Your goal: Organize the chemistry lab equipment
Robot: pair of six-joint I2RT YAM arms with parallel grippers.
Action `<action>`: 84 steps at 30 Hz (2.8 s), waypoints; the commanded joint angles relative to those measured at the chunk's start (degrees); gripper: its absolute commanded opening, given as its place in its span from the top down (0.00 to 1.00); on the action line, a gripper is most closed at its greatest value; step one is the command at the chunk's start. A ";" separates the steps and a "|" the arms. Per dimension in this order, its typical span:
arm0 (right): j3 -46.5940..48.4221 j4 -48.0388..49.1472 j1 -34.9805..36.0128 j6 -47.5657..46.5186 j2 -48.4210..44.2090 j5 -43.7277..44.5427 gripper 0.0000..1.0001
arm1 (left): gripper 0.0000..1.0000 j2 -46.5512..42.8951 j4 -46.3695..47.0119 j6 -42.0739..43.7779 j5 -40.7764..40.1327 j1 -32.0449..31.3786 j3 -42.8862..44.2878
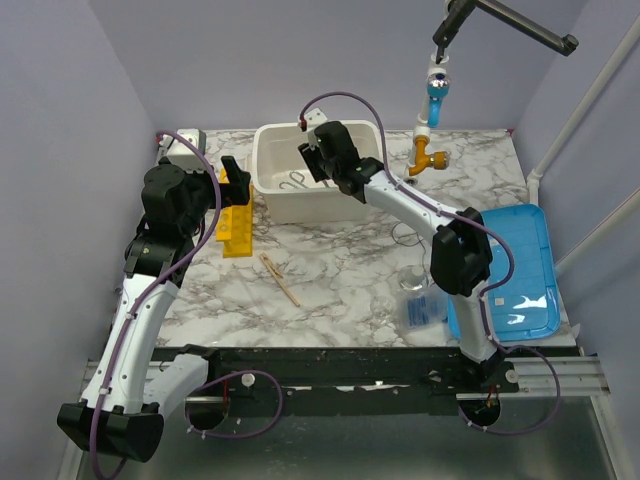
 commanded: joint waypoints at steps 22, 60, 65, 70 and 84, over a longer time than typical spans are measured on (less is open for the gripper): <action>-26.79 4.79 22.88 20.11 -19.83 8.12 0.39 | 0.01 -1.07 1.19 0.45 -3.57 0.11 -0.29; -24.76 -5.51 29.76 33.67 -0.09 9.19 0.89 | 0.01 -0.69 1.51 0.01 -2.49 0.11 -0.38; -26.35 -3.76 29.70 32.20 -5.78 10.12 0.99 | 0.02 -1.37 1.60 0.74 -4.43 0.11 -0.75; -26.26 -3.05 29.55 26.82 -15.66 16.81 0.99 | 0.02 -2.39 1.98 1.77 -6.64 0.11 -0.99; -15.20 2.16 11.06 5.69 -18.85 0.95 0.99 | 0.01 -2.32 2.11 1.78 -5.80 0.11 -1.08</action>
